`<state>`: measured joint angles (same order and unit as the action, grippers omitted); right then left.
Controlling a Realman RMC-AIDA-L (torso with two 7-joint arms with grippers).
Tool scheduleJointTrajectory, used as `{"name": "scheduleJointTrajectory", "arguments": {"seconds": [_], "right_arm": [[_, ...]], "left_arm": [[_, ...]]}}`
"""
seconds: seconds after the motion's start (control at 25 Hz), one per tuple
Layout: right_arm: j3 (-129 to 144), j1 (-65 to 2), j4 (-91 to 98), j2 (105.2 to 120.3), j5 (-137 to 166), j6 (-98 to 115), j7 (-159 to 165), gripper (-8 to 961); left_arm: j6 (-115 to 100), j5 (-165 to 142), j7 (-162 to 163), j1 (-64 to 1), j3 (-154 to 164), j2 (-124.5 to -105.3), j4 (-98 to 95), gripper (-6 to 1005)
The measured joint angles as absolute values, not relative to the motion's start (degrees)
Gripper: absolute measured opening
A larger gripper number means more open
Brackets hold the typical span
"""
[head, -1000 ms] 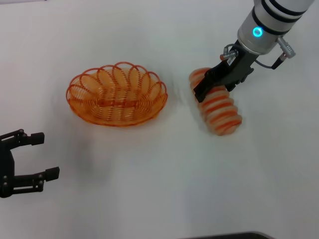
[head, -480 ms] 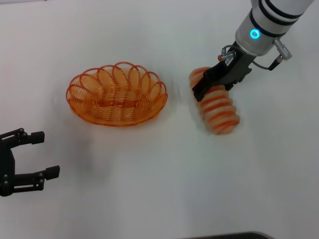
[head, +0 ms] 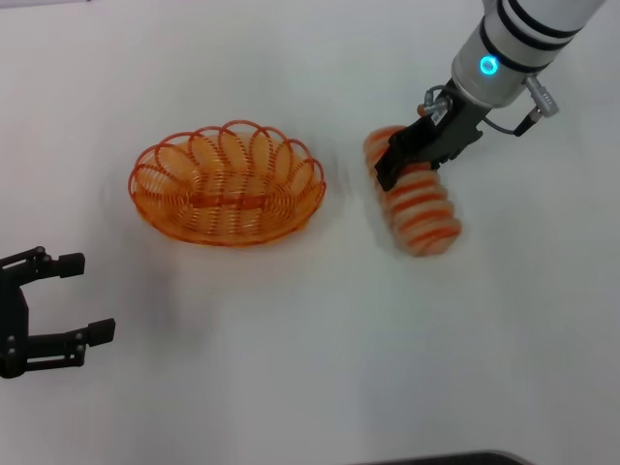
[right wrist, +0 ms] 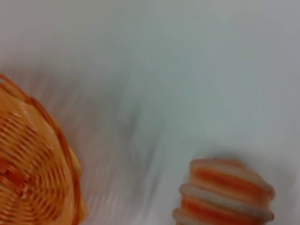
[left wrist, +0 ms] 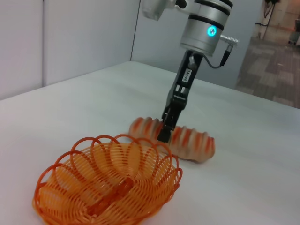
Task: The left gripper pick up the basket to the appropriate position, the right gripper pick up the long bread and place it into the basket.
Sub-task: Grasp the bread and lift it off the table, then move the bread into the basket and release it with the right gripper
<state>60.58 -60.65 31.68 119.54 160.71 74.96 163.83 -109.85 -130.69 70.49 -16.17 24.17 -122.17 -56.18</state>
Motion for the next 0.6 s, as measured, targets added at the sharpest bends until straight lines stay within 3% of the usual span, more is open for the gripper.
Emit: {"name": "scheduleJointTrajectory", "arguments": {"seconds": [0.6], "right_arm": [[58.4, -59.7, 47.2, 119.58, 154.4, 75.3, 149.9, 587]], "left_arm": [[-109.9, -130.7, 70.6, -15.9, 24.2, -122.25, -56.1, 885]]}}
